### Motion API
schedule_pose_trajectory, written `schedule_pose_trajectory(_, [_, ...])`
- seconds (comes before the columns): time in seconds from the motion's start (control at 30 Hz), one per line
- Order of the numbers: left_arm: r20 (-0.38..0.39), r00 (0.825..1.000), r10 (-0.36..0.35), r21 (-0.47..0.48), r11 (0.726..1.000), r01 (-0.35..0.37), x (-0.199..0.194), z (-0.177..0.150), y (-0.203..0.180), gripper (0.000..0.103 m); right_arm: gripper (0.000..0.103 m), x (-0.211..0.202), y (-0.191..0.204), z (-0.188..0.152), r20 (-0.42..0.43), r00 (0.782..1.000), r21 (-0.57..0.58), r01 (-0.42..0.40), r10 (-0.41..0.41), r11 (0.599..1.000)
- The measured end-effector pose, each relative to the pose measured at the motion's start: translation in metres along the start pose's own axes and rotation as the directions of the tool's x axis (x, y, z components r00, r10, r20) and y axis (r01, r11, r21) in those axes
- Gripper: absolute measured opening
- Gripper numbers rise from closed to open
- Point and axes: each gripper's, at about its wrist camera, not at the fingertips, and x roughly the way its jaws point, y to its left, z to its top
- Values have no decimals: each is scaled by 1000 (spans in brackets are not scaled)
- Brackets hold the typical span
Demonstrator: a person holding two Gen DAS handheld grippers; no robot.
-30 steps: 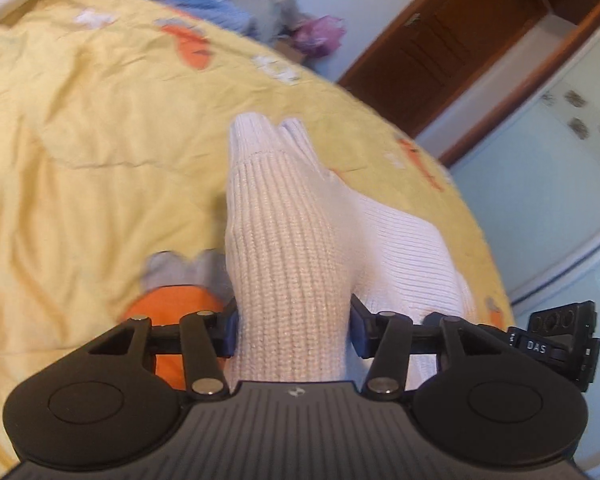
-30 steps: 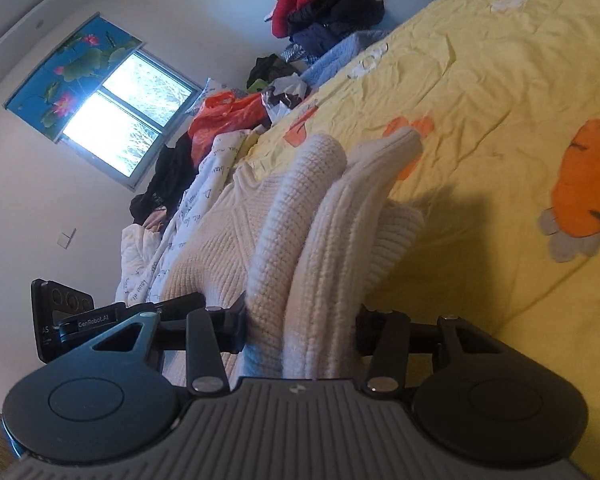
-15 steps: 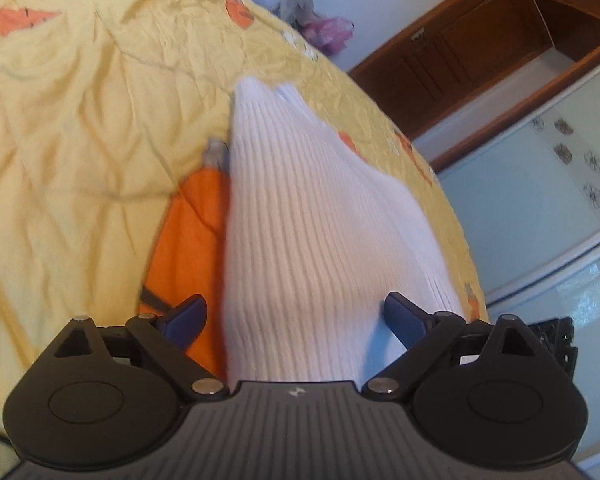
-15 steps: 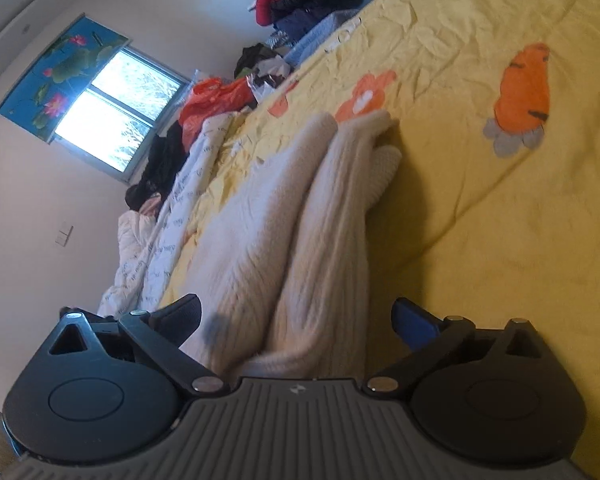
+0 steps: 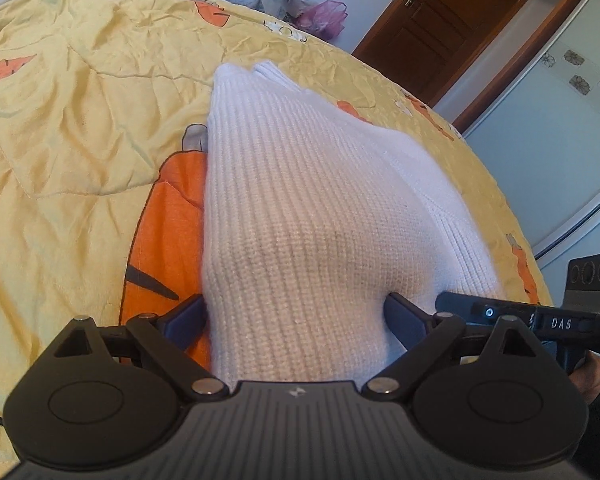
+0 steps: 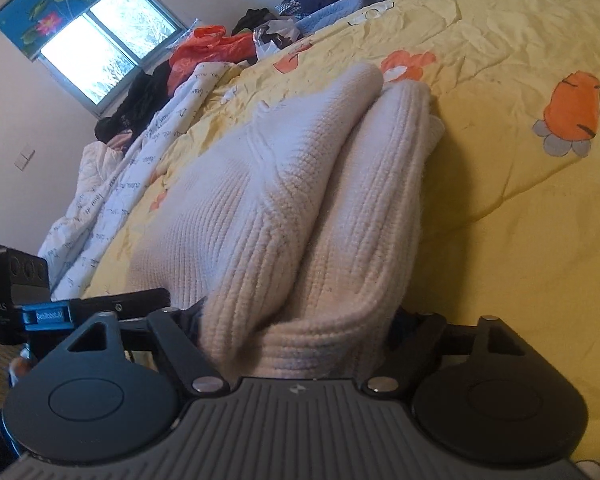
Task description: Fold small clothes
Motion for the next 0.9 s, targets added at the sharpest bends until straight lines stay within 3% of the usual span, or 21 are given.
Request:
schedule_pose_trajectory(0.17, [23, 1000, 6, 13, 1000, -6, -14, 2, -8, 47, 63, -5, 10, -2, 15, 999, -56, 37, -36, 998])
schedule_pose_trajectory(0.23, [31, 999, -9, 2, 1000, 9, -30, 0, -10, 41, 60, -16, 16, -1, 39, 999, -60, 14, -11, 998])
schedule_pose_trajectory(0.37, [30, 997, -71, 40, 997, 70, -66, -21, -15, 40, 60, -49, 29, -8, 58, 996, -62, -63, 66, 996])
schedule_pose_trajectory(0.47, [-19, 998, -62, 104, 993, 64, -67, -49, -17, 45, 60, -63, 28, -31, 13, 994, -60, -105, 106, 993])
schedule_pose_trajectory(0.5, [-38, 999, -39, 121, 992, 44, -60, -59, -14, 49, 60, -61, 25, -40, -11, 995, -55, -101, 101, 993])
schedule_pose_trajectory(0.53, [-32, 999, -31, 127, 991, 35, -55, -67, -11, 60, 65, -55, 22, -50, -41, 997, -56, -70, 68, 996])
schedule_pose_trajectory(0.57, [-23, 999, -41, 122, 992, 44, -56, -72, -7, 63, 73, -50, 19, -57, -56, 997, -48, -47, 45, 998])
schedule_pose_trajectory(0.67, [-7, 995, -102, 135, 986, 102, -83, -68, -1, 63, 76, -60, 5, -53, -26, 996, 50, -89, 90, 995])
schedule_pose_trajectory(0.73, [67, 992, -106, 205, 975, 91, -114, -63, -3, 65, 76, -79, 5, -40, 45, 996, 49, -74, 72, 996])
schedule_pose_trajectory(0.8, [168, 982, -81, 284, 958, 31, -142, -55, -10, 75, 76, -97, 7, -22, 148, 989, 6, 0, 0, 1000])
schedule_pose_trajectory(0.87, [271, 960, -72, 347, 938, -27, -158, -45, -20, 87, 75, -103, 5, 2, 218, 974, -1, 61, -59, 998])
schedule_pose_trajectory(0.9, [321, 945, -67, 356, 933, -55, -160, -39, -26, 89, 75, -102, 2, 14, 236, 970, 17, 52, -54, 999])
